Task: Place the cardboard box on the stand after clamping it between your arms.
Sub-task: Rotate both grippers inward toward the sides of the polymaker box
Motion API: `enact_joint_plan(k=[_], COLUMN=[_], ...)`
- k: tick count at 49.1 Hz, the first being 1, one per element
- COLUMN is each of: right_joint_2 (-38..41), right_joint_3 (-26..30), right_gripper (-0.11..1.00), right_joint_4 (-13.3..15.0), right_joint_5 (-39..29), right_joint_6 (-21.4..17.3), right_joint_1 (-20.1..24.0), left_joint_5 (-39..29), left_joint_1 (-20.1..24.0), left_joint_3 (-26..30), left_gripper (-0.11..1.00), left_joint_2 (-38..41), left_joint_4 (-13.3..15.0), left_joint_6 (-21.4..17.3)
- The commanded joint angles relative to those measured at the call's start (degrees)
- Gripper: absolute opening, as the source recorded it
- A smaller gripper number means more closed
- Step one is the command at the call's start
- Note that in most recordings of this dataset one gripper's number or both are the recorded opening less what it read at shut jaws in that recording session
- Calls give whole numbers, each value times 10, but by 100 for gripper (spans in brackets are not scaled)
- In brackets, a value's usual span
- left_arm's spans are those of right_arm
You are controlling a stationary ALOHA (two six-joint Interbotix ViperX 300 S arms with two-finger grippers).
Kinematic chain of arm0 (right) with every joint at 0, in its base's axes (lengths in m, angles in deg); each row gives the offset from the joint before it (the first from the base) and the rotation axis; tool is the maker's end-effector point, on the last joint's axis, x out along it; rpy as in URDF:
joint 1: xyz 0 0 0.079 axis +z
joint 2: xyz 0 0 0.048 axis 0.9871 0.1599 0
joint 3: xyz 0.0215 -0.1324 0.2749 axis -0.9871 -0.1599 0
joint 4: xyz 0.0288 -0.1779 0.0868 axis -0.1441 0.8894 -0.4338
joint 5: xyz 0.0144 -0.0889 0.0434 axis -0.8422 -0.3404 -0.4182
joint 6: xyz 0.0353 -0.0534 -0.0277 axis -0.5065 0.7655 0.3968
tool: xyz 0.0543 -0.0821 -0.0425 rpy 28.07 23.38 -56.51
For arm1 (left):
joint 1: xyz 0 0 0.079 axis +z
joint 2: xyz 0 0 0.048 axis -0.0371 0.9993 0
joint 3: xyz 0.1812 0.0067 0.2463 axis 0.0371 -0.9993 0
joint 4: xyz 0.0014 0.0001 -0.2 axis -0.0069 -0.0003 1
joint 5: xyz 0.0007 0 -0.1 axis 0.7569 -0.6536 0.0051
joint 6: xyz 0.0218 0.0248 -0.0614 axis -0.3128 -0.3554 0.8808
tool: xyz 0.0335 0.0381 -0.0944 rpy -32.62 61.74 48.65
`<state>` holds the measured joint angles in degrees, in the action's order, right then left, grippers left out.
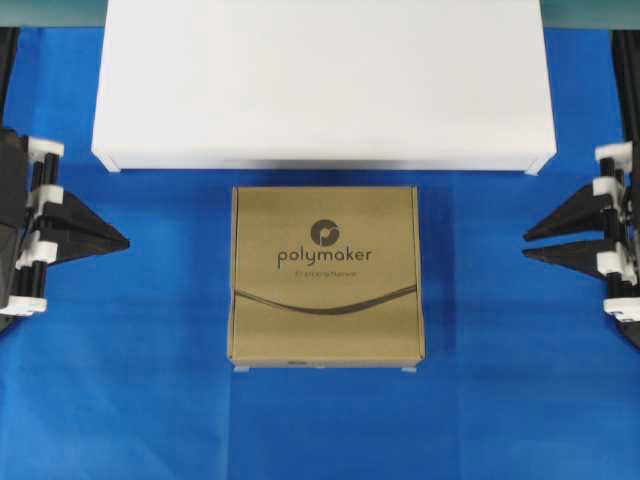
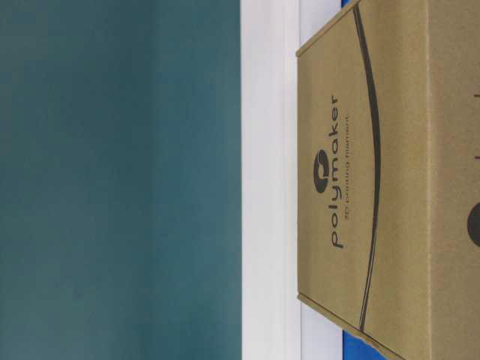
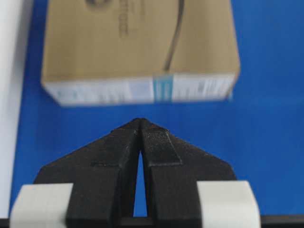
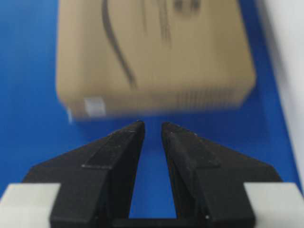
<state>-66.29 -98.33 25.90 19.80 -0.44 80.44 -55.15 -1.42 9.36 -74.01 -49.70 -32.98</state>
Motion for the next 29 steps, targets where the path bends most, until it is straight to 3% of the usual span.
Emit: enact_joint_plan(k=[1, 13, 20, 24, 29], right_joint_2=[18, 77, 112, 134, 162], right_joint_3=[16, 16, 18, 19, 18], right_gripper=[5, 7, 15, 27, 56], right_joint_4=[-1, 18, 18, 18, 18], right_joint_5=[-30, -53, -48, -43, -47], right_joint_6=[-1, 1, 2, 1, 1], right_joint_1=[-2, -4, -9, -17, -25], left_joint_5=[-19, -32, -33, -33, -26], left_joint_1=[1, 1, 2, 7, 6], left_joint_3=[15, 13, 11, 12, 13], left_gripper=[1, 1, 1, 6, 31], left_joint_2=[10, 54, 91, 111, 132], left_joint_4=[-2, -3, -2, -2, -2], left_joint_6=[-1, -5, -2, 4, 4])
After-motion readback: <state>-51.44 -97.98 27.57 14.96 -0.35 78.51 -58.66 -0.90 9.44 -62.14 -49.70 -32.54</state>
